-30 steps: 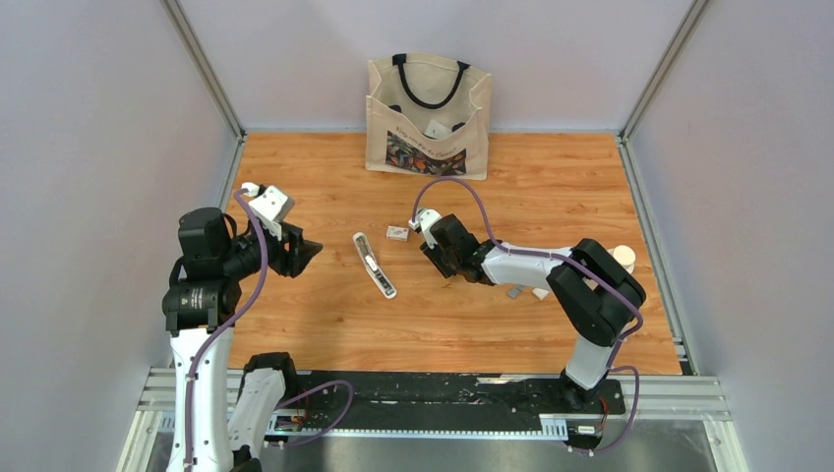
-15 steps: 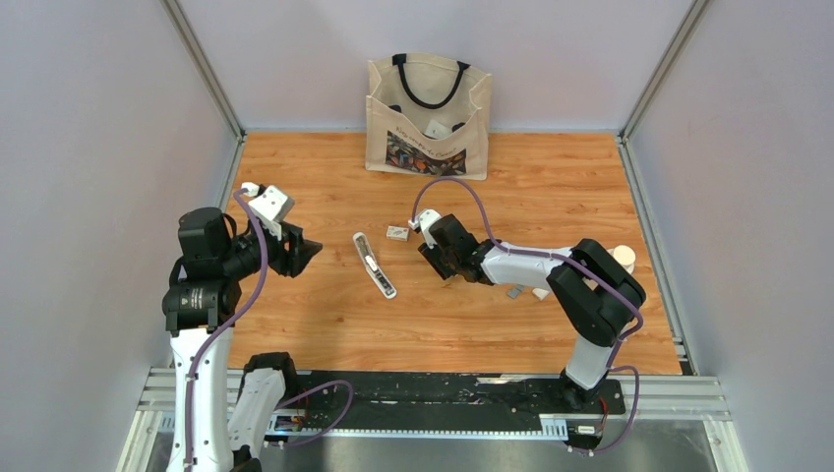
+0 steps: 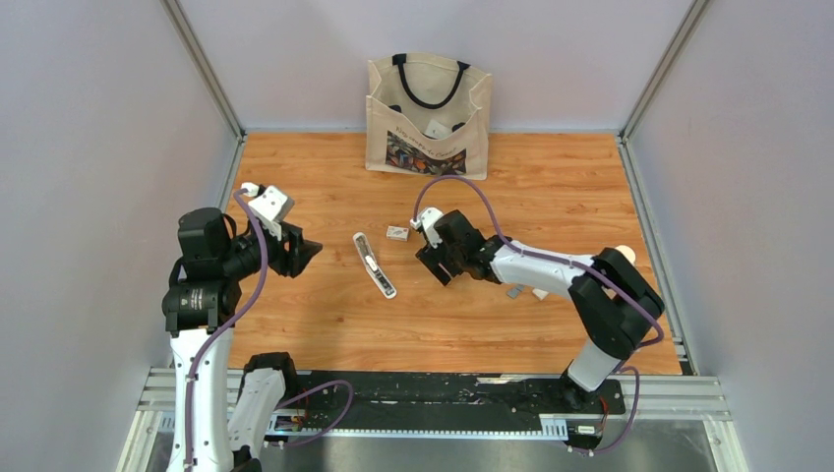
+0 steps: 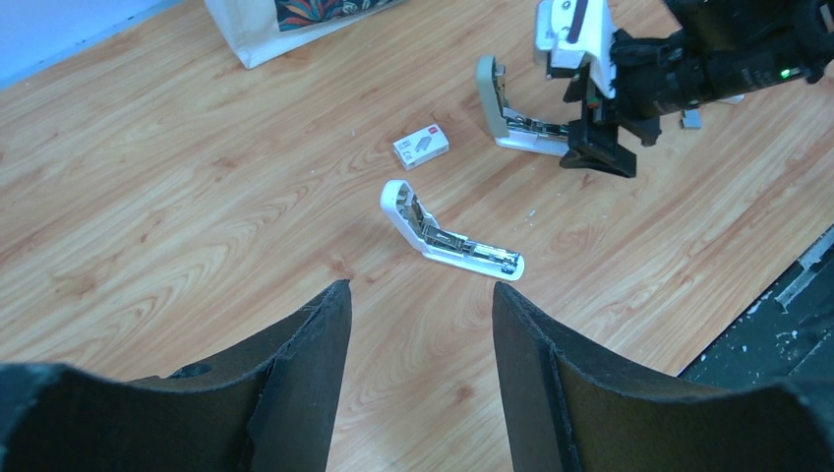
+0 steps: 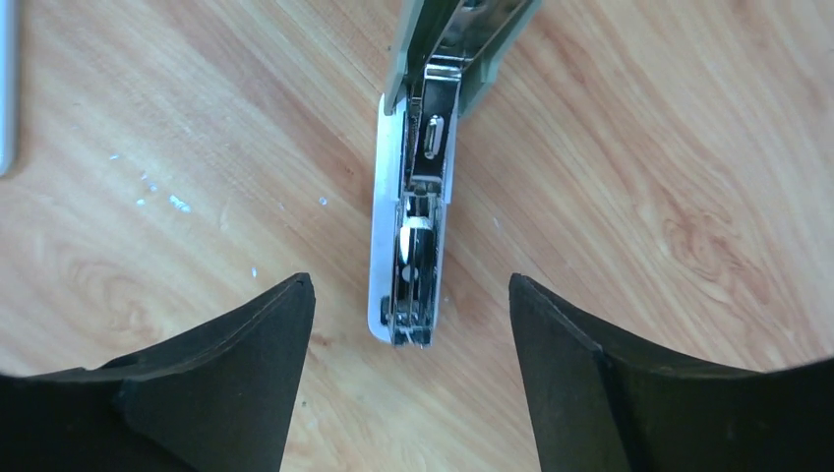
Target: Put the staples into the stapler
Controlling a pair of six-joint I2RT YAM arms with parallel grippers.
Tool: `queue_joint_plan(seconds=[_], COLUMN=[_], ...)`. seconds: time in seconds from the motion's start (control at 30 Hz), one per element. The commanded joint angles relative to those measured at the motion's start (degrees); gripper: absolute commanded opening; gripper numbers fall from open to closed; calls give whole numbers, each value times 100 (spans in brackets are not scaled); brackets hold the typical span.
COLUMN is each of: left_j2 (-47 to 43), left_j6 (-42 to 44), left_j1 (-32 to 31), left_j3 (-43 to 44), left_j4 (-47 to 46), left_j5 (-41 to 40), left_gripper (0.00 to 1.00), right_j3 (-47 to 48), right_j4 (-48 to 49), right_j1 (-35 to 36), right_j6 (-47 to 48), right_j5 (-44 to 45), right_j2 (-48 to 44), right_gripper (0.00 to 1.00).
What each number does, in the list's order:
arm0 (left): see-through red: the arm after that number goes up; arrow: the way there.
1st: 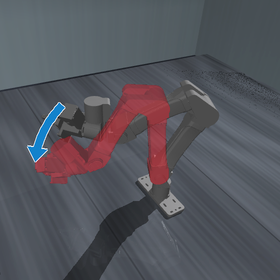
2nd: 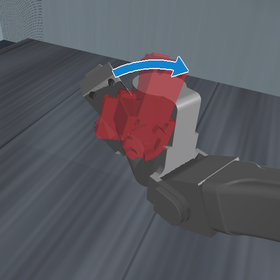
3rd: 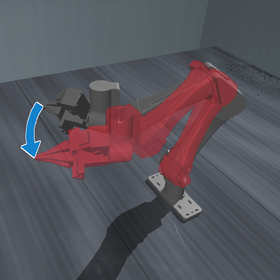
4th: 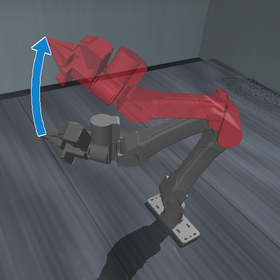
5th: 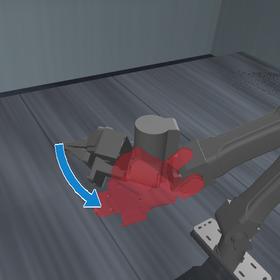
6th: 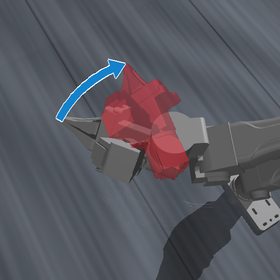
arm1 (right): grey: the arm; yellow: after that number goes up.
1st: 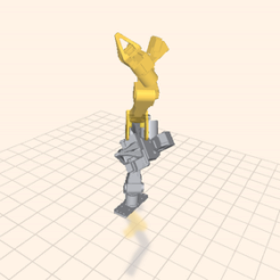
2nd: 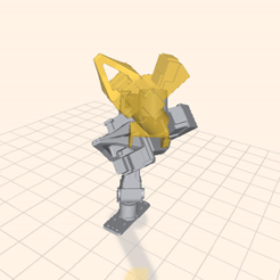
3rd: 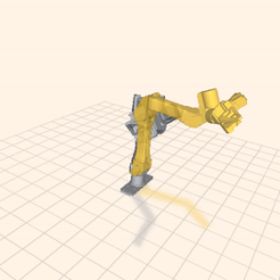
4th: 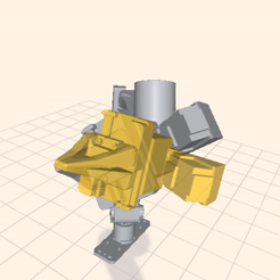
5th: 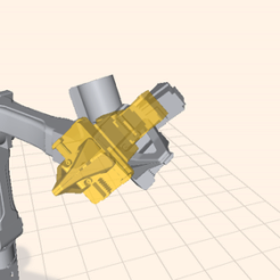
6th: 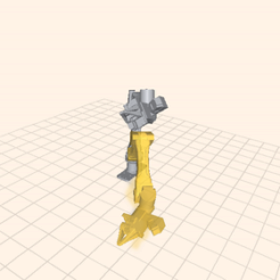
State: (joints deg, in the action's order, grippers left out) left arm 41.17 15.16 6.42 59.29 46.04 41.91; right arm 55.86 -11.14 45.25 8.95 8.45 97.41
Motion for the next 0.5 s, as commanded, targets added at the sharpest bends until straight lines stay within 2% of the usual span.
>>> queue_joint_plan(seconds=[0.0, 0.07, 0.2, 0.4, 0.47], left_j2=[-109, -126, -214, -328, -399], left_j6=[84, 128, 198, 505, 628], left_j1=[53, 53, 53, 44, 53], left_j3=[65, 92, 171, 373, 408], left_j4=[-17, 54, 291, 932, 1195], left_j5=[45, 28, -69, -341, -525], left_gripper=[64, 66, 82, 83, 83], right_j3=[119, 40, -215, -488, -566], right_j4=[-441, -661, -1100, -1847, -2006], right_j1=[-139, -245, -622, -1448, -1581], right_j6=[414, 581, 862, 1126, 1275], right_j5=[-308, -475, -625, -1038, -846], right_j2=[-853, -1161, -1732, -2348, -2454], right_gripper=[79, 81, 81, 80, 80])
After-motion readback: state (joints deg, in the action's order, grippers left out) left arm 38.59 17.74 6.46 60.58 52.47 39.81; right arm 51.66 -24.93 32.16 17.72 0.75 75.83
